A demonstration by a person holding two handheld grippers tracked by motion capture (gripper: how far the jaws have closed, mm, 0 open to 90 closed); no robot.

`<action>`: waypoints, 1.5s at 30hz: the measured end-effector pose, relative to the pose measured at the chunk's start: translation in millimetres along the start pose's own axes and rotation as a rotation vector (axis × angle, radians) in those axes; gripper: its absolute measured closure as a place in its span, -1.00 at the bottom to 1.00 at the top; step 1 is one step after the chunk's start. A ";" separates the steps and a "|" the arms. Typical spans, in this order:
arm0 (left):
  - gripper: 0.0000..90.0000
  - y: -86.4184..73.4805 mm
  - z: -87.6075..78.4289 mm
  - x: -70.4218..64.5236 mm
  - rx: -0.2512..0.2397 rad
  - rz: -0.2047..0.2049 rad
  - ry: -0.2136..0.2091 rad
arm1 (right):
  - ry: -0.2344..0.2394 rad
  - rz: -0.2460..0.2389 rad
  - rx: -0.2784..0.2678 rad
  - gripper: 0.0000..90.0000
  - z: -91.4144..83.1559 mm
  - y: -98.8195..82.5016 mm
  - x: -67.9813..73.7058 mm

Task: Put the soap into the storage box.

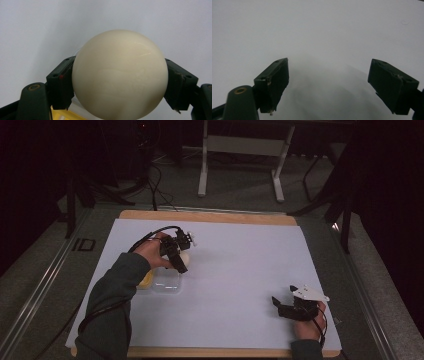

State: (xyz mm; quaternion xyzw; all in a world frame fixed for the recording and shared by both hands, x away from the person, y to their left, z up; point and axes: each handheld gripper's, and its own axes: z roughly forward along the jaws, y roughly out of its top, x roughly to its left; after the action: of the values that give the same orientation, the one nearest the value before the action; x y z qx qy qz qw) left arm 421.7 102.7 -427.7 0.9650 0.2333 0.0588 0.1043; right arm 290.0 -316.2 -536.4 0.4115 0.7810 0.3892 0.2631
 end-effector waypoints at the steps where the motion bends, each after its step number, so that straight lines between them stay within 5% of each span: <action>1: -0.48 -0.9 -0.5 1.1 0.001 -0.003 0.001 | 0.000 0.000 0.001 -0.62 0.0 0.0 0.1; 45: -0.48 -45.5 -2.1 20.1 0.027 -0.098 0.004 | -0.003 -0.003 -0.002 -0.62 -0.4 -0.1 0.4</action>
State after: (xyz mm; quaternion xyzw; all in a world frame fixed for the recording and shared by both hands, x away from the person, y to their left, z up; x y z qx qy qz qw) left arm 419.2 151.9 -434.8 0.9536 0.2813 0.0526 0.0936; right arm 289.5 -316.1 -536.3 0.4107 0.7807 0.3892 0.2651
